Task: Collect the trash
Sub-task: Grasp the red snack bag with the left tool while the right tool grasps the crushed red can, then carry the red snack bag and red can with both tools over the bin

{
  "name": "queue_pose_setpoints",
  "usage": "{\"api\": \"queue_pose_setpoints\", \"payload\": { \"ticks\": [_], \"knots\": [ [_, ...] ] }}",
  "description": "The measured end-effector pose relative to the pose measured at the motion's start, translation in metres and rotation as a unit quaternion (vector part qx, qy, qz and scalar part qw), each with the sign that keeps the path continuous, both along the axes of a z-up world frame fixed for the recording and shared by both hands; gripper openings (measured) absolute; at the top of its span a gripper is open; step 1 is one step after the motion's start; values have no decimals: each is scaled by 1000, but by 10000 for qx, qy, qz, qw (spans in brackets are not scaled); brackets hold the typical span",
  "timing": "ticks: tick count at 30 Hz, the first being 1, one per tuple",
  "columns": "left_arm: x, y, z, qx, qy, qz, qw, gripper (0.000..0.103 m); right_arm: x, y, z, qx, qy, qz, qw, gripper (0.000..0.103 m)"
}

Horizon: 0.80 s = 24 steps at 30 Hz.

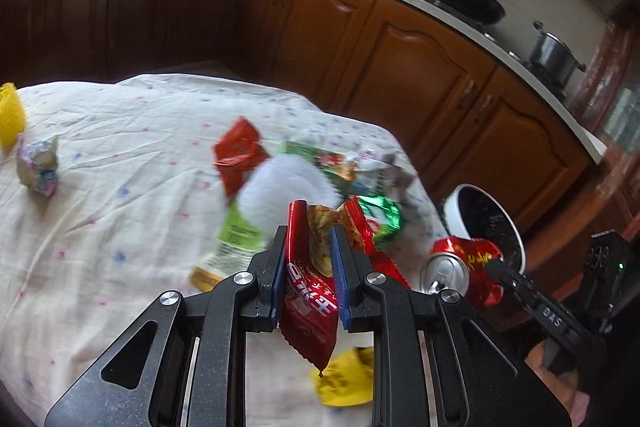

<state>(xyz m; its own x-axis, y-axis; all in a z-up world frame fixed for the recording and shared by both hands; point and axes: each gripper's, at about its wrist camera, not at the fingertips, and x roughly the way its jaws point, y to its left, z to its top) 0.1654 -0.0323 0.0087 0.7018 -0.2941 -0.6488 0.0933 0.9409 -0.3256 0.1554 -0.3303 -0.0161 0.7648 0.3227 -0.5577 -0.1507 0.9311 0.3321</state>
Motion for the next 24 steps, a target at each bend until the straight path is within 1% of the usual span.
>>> {"api": "queue_pose_setpoints", "payload": {
  "ticks": [6, 9, 16, 24],
  "knots": [
    [-2, -47, 1, 72, -41, -458, 9989, 19, -3, -32, 3, -20, -30, -277, 9996, 11],
    [1, -68, -1, 116, 2, -665, 9977, 19, -3, -47, 3, -51, -27, -385, 9992, 11],
    [12, -108, -7, 239, 65, -1002, 9947, 18, 3, -81, 4, -115, -38, -630, 9979, 11],
    [28, -149, -7, 417, 81, -1281, 9908, 19, 10, -113, 6, -267, -43, -897, 9956, 11]
  ]
}}
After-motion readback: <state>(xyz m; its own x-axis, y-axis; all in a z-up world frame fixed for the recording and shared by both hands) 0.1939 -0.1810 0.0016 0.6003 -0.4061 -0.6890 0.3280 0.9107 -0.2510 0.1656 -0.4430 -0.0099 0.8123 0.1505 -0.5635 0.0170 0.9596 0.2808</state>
